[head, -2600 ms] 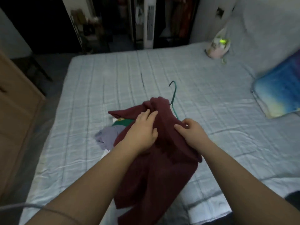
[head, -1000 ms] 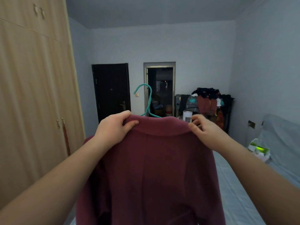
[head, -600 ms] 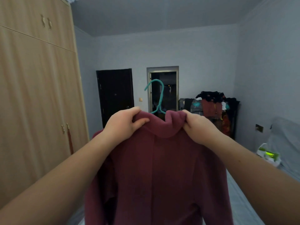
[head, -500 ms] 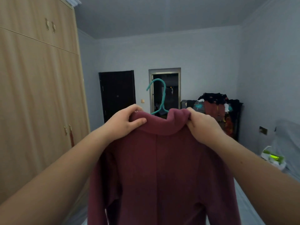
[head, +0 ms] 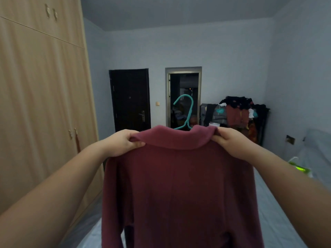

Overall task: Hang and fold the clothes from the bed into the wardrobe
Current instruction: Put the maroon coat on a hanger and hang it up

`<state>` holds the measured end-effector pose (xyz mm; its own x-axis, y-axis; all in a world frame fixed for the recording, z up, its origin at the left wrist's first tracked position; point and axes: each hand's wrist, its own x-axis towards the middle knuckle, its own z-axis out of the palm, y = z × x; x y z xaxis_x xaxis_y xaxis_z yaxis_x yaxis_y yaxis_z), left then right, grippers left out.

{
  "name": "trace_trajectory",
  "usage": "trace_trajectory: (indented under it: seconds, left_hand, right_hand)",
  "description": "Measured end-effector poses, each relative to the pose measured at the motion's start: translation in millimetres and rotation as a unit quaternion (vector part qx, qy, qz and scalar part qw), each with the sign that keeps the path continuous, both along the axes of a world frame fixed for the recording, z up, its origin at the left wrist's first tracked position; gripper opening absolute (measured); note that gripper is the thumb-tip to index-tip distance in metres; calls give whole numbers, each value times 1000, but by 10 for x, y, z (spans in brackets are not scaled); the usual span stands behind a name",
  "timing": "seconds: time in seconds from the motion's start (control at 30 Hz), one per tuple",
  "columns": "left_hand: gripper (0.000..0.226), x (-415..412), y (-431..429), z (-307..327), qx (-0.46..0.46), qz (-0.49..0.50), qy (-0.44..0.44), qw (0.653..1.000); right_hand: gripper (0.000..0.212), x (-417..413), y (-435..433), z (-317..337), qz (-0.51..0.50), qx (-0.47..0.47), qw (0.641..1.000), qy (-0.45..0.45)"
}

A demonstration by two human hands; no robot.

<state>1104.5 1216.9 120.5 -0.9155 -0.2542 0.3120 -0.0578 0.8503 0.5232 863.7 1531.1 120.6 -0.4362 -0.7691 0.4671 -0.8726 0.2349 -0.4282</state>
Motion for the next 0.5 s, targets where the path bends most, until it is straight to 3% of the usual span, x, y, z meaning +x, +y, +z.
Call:
trace_trajectory:
  seconds: [0.1,0.3,0.5]
  left_hand:
    - [13,-154,300,63,-54,-29,-61,996]
    - [20,-342,474,-76,-62,38,82,994]
    - [3,-386,338,-218,-93,68,79,990]
  right_hand:
    - [31,7,-49,-70,-6,-65,998,-12]
    - [32,-179,225,-81,1,-77,996,-35]
    - [29,-538,661,-280,-15,-136,980,-143]
